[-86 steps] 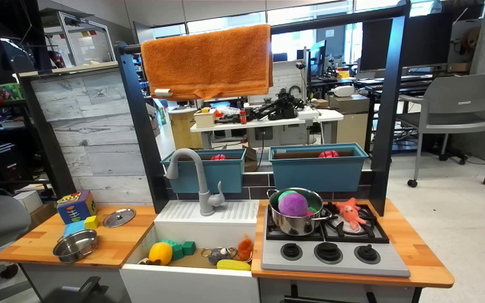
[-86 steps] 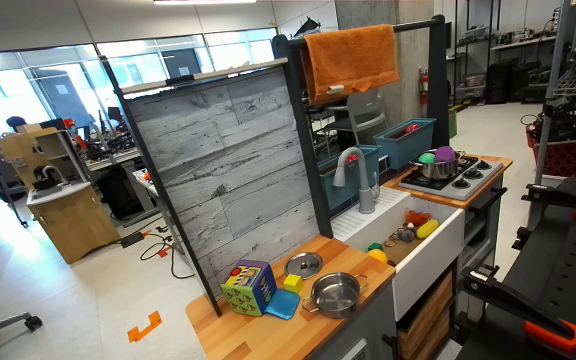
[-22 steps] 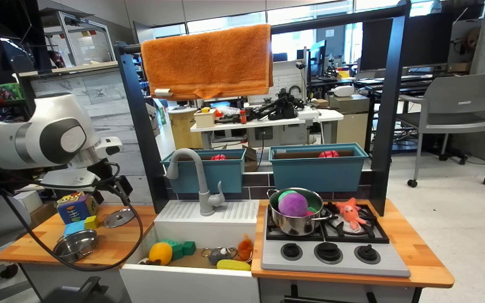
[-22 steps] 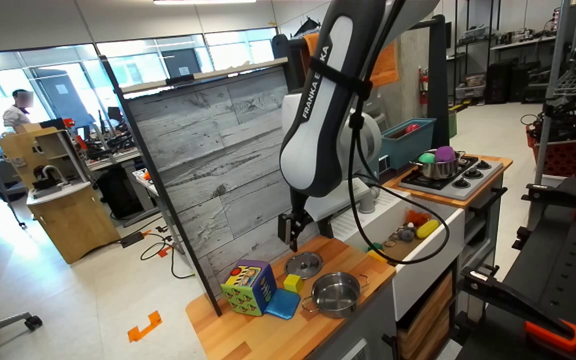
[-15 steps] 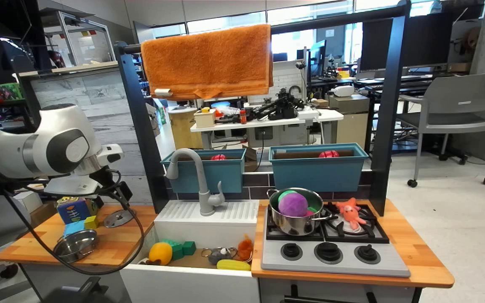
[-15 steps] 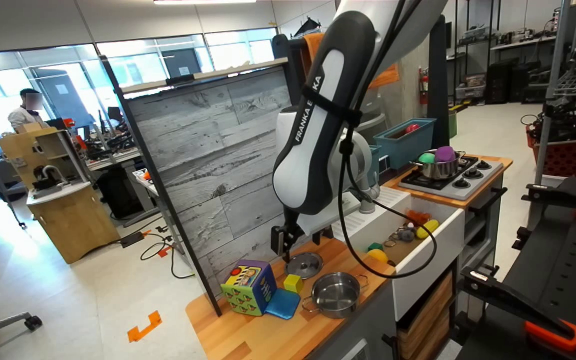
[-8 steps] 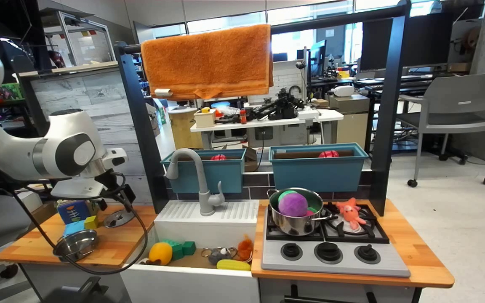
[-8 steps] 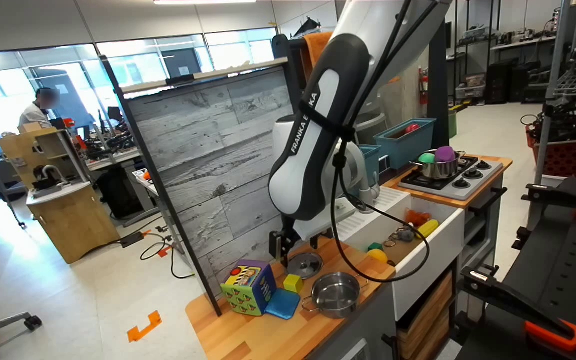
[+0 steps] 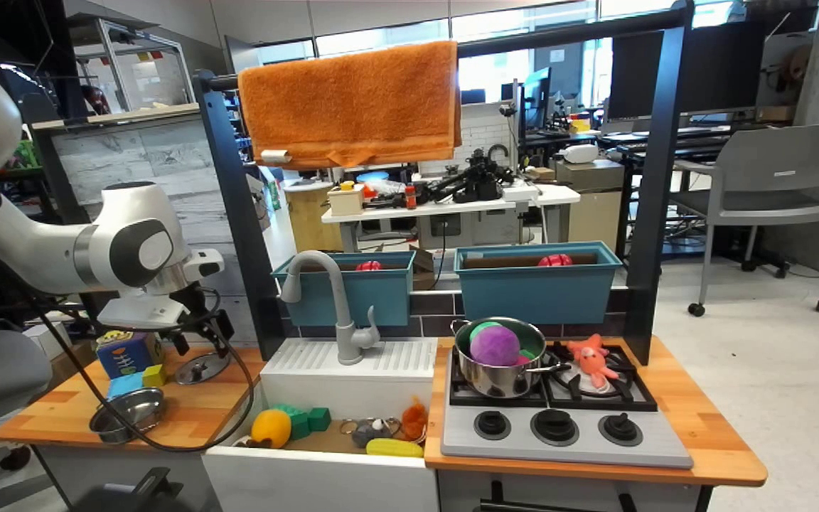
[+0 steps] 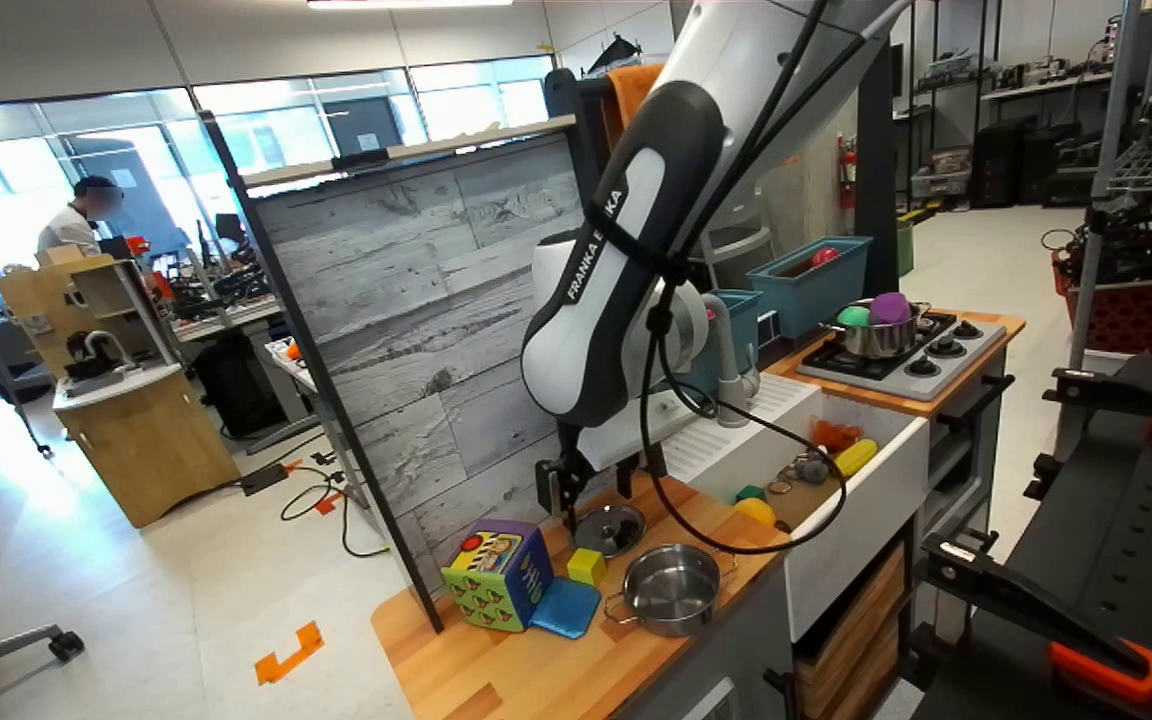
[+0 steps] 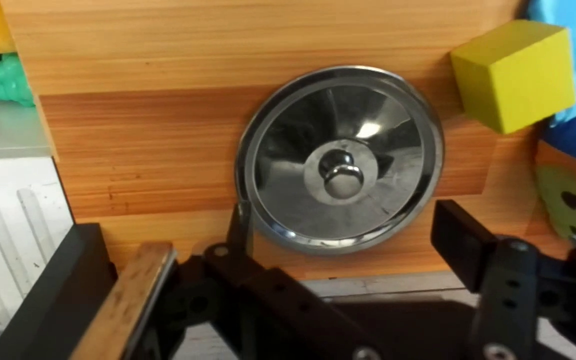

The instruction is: Cover the pot with the silver lid

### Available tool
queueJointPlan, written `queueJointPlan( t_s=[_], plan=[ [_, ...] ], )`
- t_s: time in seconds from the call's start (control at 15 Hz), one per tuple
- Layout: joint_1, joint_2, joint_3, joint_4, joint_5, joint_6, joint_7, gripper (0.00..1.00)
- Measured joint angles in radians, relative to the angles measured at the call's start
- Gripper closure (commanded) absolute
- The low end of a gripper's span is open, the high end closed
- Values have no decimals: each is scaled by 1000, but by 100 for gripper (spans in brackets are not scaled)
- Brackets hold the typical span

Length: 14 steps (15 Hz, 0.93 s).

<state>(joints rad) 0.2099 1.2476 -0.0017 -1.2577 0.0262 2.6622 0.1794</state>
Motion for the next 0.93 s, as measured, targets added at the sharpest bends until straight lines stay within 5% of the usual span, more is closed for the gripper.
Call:
queueJointPlan(
  t_s=[0.07, 0.2, 0.4, 0.73, 0.87, 0.93],
  plan=[
    [0, 5, 0, 12, 0, -13, 1, 27],
    [0, 14, 0, 35, 1, -35, 4, 6],
    [0, 24, 1, 57, 1, -61, 18, 0],
    [0, 38, 1, 76, 3, -93, 50, 1],
    [0, 44, 1, 84, 4, -97, 68, 25],
    [0, 48, 1, 88, 4, -97, 74, 29]
  ],
)
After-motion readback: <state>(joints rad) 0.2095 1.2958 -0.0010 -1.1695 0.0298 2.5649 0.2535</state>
